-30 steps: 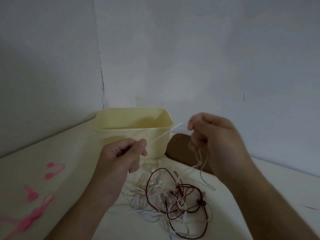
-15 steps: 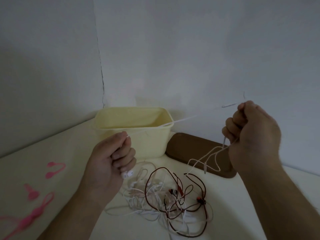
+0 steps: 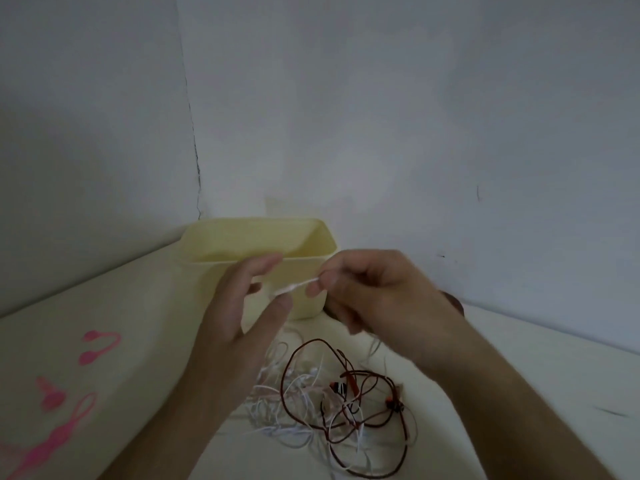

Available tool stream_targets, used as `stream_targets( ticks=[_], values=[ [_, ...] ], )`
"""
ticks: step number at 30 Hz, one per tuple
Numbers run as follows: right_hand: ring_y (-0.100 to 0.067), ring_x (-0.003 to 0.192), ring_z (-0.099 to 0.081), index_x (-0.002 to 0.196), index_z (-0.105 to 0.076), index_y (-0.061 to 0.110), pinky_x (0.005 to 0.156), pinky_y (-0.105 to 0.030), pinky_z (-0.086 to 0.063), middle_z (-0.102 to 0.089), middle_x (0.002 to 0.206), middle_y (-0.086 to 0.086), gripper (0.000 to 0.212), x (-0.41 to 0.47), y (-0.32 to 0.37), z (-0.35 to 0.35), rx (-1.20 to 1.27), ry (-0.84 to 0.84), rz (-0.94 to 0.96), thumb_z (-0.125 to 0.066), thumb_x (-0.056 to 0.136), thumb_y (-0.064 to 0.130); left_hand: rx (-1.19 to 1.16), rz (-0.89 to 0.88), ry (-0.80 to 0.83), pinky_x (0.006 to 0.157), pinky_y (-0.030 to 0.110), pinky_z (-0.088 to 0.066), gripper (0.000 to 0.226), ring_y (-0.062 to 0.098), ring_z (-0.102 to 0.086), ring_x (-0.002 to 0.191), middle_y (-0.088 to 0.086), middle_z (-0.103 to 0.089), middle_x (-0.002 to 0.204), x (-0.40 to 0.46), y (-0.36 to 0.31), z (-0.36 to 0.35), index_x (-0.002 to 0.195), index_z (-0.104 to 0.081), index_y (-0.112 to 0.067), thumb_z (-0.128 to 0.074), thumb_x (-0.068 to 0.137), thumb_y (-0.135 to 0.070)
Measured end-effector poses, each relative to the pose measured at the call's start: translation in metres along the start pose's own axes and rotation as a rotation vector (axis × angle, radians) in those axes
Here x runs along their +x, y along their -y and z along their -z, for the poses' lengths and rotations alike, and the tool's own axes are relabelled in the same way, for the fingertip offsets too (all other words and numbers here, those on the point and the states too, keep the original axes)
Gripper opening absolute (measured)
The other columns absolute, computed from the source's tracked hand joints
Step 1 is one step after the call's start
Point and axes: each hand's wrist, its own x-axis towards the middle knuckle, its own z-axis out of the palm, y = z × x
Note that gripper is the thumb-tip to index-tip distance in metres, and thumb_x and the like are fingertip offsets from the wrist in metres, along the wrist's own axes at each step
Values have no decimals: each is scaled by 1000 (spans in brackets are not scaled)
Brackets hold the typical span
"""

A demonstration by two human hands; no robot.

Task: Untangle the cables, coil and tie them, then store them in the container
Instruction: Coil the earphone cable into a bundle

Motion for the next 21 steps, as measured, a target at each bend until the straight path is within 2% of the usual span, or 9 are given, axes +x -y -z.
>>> stream_targets(
  ticks=[2,4,5,6,8,10,12,17,21],
  values=[
    [-23,57,-56,89,-79,14,61,-32,-50,-63,63,-7,23,-1,0,-12,-86,79,6,-63,106,16,-111,-48,133,100,32,-48,43,16,-65,123,-7,-69,133,-2,-8,-1,133,-65,-30,-65,93,-44],
    [-20,58,-61,87,-78,12,61,-32,-53,-68,67,-8,23,0,-2,-18,-110,81,-10,-64,105,14,-230,-40,251,75,31,-55,22,20,-74,80,9,-78,89,-3,-13,-2,109,-76,-16,-65,98,-31],
    [-19,58,-62,86,-78,12,61,-32,-54,-70,69,-10,23,1,-2,-17,-127,65,-26,-64,105,13,-238,-15,255,58,31,-50,21,20,-64,57,9,-69,66,-3,-11,-3,95,-76,-14,-62,98,-29],
    [-19,58,-64,87,-78,11,61,-32,-56,-72,71,-11,21,2,-3,-14,-136,46,-46,-65,104,11,-220,21,222,49,27,-38,25,18,-47,45,4,-56,53,-3,-8,-4,84,-74,-14,-61,97,-32],
    [-20,65,-71,94,-78,10,68,-31,-61,-76,78,-11,13,2,-3,-5,-114,37,-102,-70,100,3,-251,96,128,49,24,-23,34,17,-26,47,2,-33,52,0,-4,-2,74,-69,-12,-61,97,-36],
    [-20,76,-77,99,-78,10,75,-33,-65,-79,86,-9,22,0,-1,5,-152,48,-154,-68,96,-9,-378,137,57,51,23,-19,39,17,-17,53,3,-21,58,4,-3,3,70,-59,-6,-62,101,-30],
    [-15,79,-79,96,-80,16,78,-32,-65,-81,86,-3,30,0,2,14,-309,36,-188,-65,95,-11,-478,150,16,51,23,-15,42,16,-12,55,2,-16,61,7,-2,8,72,-49,2,-58,103,-26],
    [2,70,-72,83,-78,32,62,-12,-53,-77,74,17,22,0,2,23,-624,-87,-196,-71,100,20,-565,177,-88,48,22,-14,41,12,-15,51,-4,-21,58,9,2,9,71,-42,-3,-50,107,-21],
    [-8,61,-72,79,-77,24,69,-30,-61,-77,69,5,23,-2,8,29,-488,-179,-213,-71,101,28,-516,212,-190,46,20,-15,47,11,-17,47,-5,-25,54,12,4,7,63,-46,-11,-46,110,-18]
  ],
)
